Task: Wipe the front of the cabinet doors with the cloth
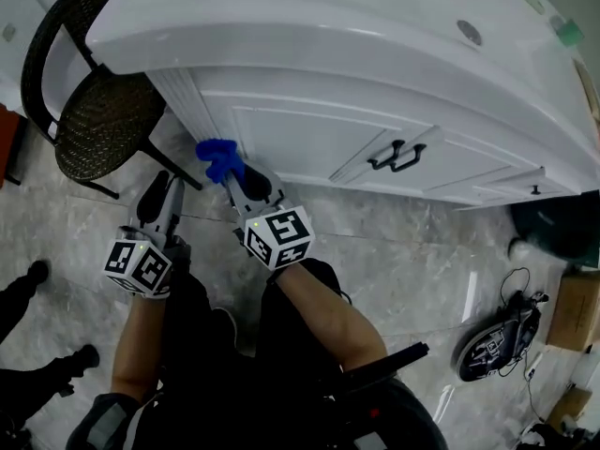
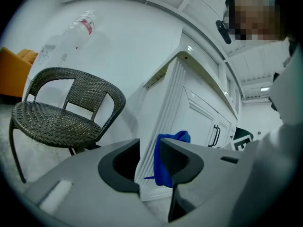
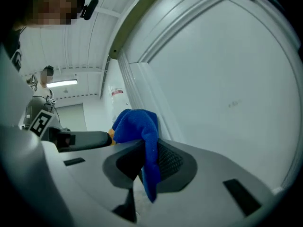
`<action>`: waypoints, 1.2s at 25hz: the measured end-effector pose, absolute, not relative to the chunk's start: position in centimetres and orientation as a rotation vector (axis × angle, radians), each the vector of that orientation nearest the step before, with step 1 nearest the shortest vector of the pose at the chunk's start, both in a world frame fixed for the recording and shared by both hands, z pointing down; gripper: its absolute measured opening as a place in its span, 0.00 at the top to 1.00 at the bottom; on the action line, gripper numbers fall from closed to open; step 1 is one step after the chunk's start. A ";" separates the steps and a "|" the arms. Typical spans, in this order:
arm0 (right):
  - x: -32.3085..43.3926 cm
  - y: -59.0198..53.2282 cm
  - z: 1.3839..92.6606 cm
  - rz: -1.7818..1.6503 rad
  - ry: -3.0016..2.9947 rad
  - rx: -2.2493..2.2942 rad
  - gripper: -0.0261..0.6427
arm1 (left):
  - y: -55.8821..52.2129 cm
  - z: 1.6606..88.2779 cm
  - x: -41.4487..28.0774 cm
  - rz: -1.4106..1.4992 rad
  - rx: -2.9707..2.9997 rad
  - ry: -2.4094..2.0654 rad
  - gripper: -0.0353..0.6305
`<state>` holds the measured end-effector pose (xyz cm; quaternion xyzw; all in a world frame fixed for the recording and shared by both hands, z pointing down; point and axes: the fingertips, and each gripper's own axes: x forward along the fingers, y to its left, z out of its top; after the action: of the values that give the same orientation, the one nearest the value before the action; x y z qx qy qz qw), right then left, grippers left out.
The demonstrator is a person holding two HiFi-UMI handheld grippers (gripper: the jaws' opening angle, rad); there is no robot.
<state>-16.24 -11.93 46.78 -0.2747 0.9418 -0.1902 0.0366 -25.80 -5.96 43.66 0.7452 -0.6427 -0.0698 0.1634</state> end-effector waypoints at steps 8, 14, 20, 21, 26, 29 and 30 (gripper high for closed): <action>-9.1 -14.6 48.0 -0.593 2.805 -1.128 0.88 | -7.4 44.1 -23.0 -0.170 2.184 -1.775 0.75; 2.0 -16.3 49.2 -0.652 2.622 -1.516 0.88 | -10.0 44.5 -17.9 -0.167 2.270 -1.635 0.75; 10.8 -15.7 50.4 -0.745 2.443 -1.806 0.88 | -11.5 45.4 -13.3 -0.163 2.329 -1.517 0.75; 11.5 -15.4 50.5 -0.759 2.424 -1.824 0.88 | -11.6 45.5 -12.7 -0.162 2.335 -1.504 0.75; 10.5 -14.8 49.2 -0.712 2.481 -1.754 0.88 | -11.6 46.0 -12.2 -0.154 2.347 -1.499 0.75; 5.8 -13.8 48.7 -0.673 2.627 -1.558 0.88 | -11.2 46.6 -13.8 -0.153 2.313 -1.534 0.75; 3.9 -13.4 48.6 -0.660 2.679 -1.481 0.88 | -11.0 46.8 -14.5 -0.152 2.299 -1.552 0.75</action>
<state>3.88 -13.43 48.59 -0.4730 0.8555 -0.2107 0.0050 -14.54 -11.04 46.85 0.8141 -0.5493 -0.0538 0.1807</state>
